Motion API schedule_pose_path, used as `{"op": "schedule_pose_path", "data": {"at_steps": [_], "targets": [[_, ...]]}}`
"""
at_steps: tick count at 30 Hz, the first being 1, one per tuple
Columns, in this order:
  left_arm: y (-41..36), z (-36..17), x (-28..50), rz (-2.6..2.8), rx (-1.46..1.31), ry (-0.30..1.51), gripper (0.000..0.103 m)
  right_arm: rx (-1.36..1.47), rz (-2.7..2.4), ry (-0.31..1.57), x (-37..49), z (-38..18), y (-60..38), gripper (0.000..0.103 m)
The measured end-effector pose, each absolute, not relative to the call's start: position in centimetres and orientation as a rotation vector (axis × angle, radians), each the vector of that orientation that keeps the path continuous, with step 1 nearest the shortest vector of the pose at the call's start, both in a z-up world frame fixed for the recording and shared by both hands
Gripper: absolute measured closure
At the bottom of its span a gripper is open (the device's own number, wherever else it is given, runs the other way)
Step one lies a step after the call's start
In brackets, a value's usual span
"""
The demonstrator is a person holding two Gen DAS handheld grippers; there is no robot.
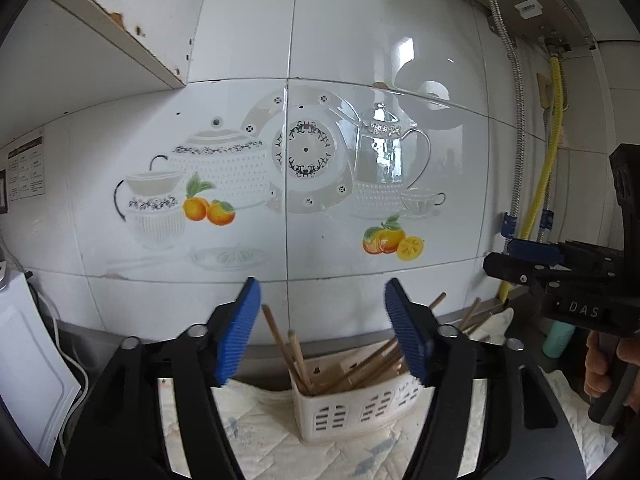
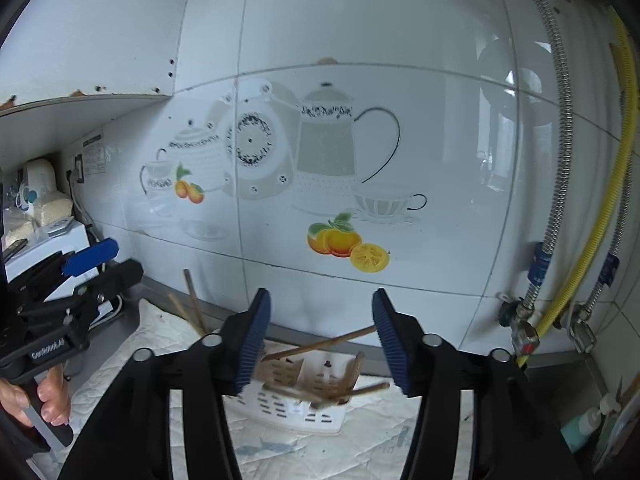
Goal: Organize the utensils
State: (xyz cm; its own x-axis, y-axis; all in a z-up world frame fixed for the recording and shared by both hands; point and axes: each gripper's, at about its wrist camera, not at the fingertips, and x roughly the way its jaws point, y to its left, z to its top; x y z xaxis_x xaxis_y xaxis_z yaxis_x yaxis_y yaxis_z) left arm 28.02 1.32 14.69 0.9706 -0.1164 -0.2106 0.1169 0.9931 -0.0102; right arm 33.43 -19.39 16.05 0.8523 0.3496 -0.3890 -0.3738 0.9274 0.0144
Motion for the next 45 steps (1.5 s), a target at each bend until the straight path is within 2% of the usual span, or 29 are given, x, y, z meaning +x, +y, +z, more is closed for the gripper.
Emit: {"op": "schedule_pose_path", "data": {"at_steps": [2,3,7,13,27,45], "targets": [[1.7,14.5,26.6,-0.12,-0.009,0.213,0.029,-0.052,0.382,0.392,32.0,16.1,-19.5,0.039],[1.9,14.3,25.6,-0.114,-0.013,0.218,0.023,-0.052,0.379,0.39,31.3,16.1,-19.6,0.039],[2.8,13.6,22.4,-0.106,-0.033,0.222,0.015,-0.069,0.369,0.375,27.9,15.9,-19.5,0.026],[3.8,12.7,17.1,-0.082,-0.054,0.217,0.006,-0.064,0.377,0.369,22.5,14.6,-19.3,0.015],[6.0,9.8,10.0,0.01,-0.095,0.275,0.005,-0.055,0.407,0.451,13.9,8.7,-18.0,0.01],[6.8,7.1,6.9,0.086,-0.093,0.338,0.005,-0.062,0.332,0.48,9.3,6.4,-18.0,0.009]]}}
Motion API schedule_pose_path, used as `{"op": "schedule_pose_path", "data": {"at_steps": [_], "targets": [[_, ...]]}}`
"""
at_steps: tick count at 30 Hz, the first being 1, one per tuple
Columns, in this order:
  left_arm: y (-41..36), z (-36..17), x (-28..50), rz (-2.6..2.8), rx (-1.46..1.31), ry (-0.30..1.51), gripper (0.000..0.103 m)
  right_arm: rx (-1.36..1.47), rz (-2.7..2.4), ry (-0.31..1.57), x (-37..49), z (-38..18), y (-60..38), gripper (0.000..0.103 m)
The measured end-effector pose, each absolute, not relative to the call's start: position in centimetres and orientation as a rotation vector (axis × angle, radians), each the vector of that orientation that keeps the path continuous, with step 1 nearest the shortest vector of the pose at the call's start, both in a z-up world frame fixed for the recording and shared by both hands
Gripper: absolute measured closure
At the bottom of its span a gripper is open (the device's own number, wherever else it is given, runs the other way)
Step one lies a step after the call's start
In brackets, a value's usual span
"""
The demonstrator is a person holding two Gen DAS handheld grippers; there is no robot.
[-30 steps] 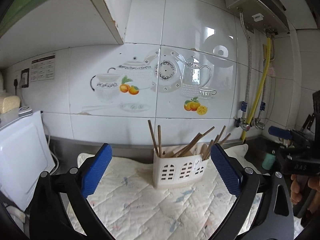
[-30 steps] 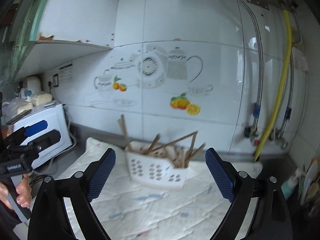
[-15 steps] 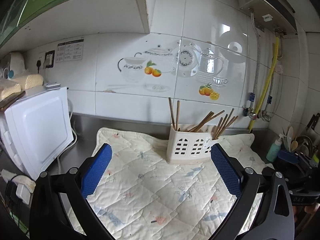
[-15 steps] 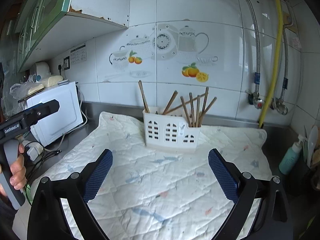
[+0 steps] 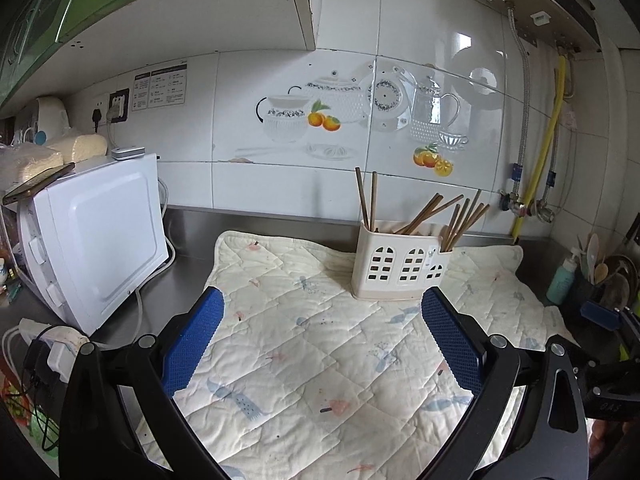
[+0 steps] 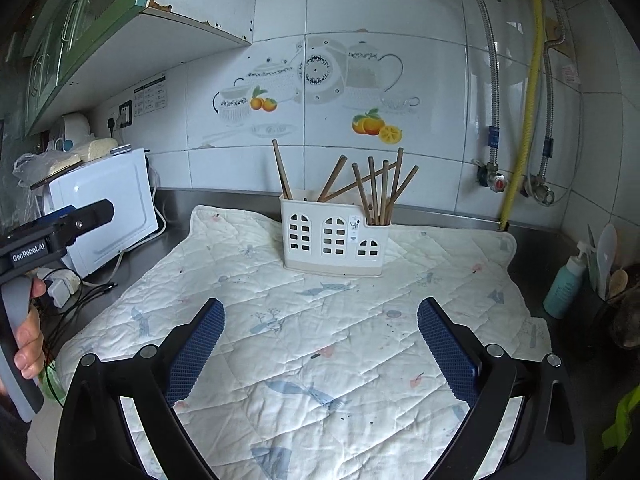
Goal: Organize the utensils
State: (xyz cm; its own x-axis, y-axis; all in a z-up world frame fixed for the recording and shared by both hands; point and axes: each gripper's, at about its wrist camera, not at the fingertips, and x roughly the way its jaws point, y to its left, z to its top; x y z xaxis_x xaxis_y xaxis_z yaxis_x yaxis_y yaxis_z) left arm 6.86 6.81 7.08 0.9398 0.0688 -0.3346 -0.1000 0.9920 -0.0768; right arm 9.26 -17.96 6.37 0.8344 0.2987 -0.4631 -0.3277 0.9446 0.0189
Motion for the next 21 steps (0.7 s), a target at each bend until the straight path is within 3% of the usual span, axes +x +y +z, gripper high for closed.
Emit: {"op": "schedule_pose_path", "data": {"at_steps": [21], "targets": [[4.9,4.5,4.4,0.116,0.058,0.351,0.005,-0.019,0.28,0.547,7.5,5.5,-18.8,0.007]]}}
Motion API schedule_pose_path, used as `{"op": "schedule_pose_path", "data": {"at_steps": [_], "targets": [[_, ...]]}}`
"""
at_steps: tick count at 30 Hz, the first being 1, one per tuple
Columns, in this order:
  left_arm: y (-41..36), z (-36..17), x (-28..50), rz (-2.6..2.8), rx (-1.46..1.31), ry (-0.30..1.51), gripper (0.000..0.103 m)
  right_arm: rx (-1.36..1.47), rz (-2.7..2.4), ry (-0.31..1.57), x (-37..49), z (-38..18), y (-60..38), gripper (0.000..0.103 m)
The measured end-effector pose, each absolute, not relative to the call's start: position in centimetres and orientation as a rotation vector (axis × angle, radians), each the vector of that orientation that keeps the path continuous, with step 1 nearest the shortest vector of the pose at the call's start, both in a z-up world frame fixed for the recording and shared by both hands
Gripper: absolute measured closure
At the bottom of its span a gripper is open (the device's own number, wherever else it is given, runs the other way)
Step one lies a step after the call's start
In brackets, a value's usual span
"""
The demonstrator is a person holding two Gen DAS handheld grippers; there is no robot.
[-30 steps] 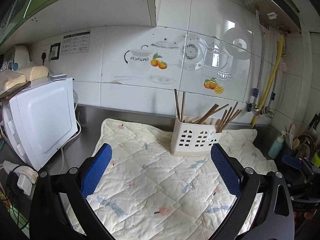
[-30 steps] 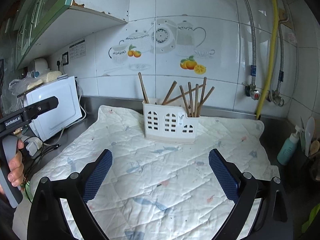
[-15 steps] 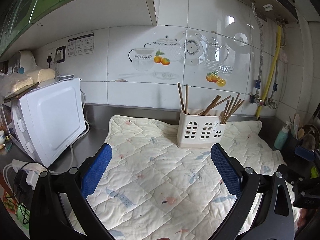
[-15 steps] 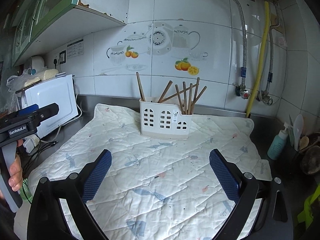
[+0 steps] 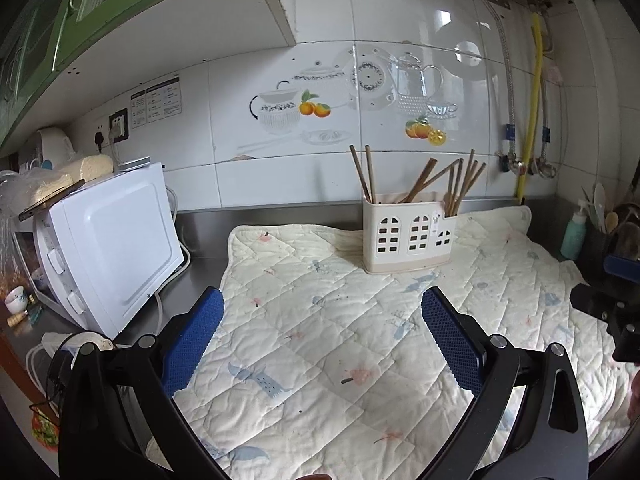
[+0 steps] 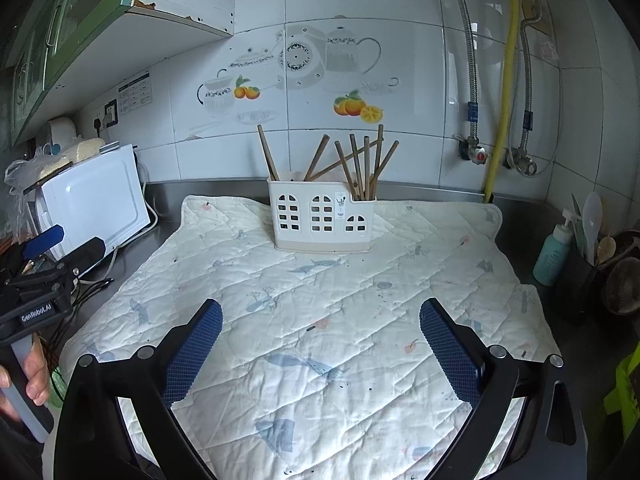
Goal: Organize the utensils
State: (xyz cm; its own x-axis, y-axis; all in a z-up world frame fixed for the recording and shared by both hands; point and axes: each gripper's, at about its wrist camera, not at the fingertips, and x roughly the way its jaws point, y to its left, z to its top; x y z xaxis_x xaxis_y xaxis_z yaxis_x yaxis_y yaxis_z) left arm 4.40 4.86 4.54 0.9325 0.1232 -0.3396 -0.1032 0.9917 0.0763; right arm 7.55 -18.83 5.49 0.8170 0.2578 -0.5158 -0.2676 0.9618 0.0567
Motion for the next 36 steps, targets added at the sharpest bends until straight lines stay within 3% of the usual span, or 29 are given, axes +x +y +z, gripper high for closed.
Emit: {"op": "schedule_pose_path", "data": {"at_steps": [36], "targets": [[3.8,3.2,4.2,0.112,0.1,0.361,0.005,-0.014,0.286,0.571,7.3,4.8,-18.7,0.007]]}}
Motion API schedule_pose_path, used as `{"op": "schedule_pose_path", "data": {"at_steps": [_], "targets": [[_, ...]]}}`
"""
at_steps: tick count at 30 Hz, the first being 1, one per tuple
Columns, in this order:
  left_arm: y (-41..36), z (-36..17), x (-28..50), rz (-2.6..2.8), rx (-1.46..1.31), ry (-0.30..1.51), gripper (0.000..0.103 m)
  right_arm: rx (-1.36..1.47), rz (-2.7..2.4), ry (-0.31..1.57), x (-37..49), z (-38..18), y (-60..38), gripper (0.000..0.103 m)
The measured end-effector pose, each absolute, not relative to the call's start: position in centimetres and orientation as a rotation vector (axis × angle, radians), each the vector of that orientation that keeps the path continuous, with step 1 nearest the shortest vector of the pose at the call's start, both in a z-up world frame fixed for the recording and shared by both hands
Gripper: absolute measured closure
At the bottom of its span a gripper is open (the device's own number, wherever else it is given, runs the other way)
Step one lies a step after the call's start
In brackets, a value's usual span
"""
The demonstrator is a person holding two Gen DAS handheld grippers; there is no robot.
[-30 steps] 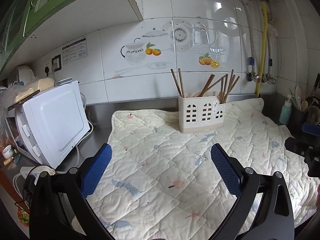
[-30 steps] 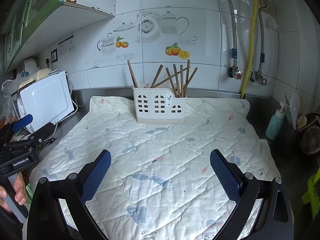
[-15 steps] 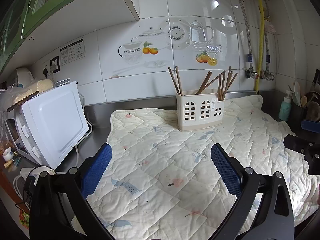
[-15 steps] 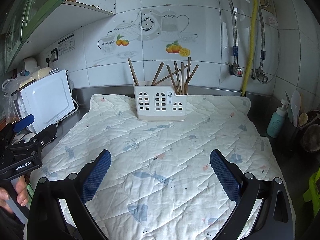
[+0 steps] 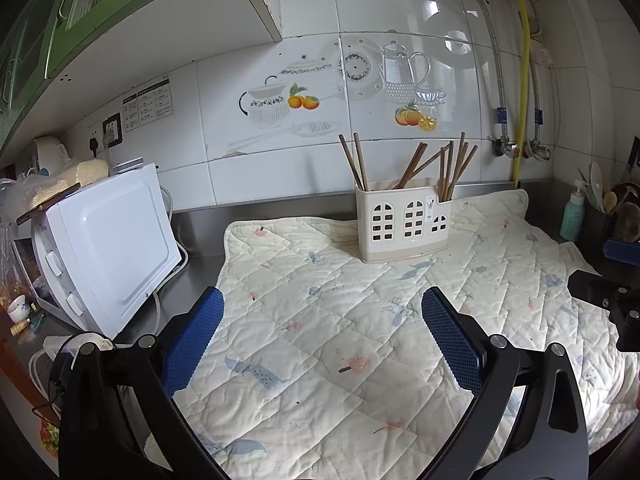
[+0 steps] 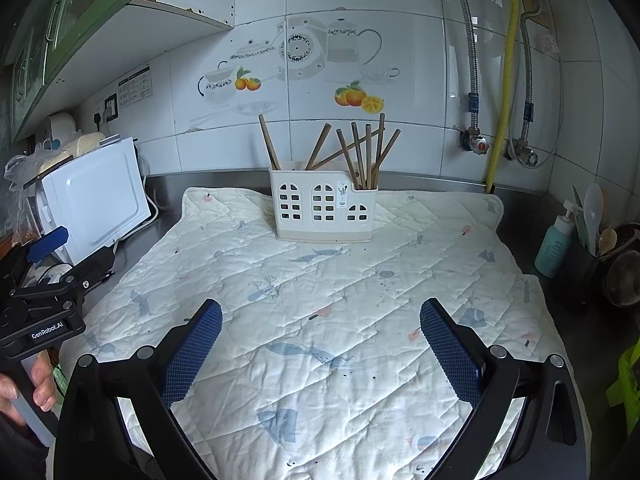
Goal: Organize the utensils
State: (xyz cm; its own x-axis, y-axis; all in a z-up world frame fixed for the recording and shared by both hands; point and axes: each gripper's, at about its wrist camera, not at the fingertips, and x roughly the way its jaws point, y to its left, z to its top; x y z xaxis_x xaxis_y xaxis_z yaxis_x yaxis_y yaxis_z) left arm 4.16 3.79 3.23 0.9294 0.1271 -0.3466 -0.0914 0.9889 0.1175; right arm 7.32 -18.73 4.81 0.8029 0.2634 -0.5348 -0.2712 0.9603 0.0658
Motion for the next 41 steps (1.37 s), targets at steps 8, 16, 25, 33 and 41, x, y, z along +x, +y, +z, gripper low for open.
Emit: {"op": "schedule_pose_path", "data": {"at_steps": [8,16,25,33,41], "targets": [[3.84,3.35,4.08,0.115,0.092,0.36,0.005,-0.013,0.286,0.572,7.32,4.84,-18.76,0.007],[4.12,3.41,4.09,0.121,0.079,0.361,0.005,-0.025,0.293,0.574,7.31,4.61,-18.35,0.007],[4.24,3.4,4.1,0.122,0.062,0.365,0.005,-0.025,0.292,0.577,7.32,4.43,-18.25,0.007],[4.39,3.33,4.28,0.126,0.056,0.373,0.005,-0.023,0.295,0.584,7.36,4.21,-18.21,0.007],[4.33,3.15,4.42,0.123,0.054,0.382,0.005,-0.019,0.294,0.586,7.42,4.12,-18.14,0.007]]}}
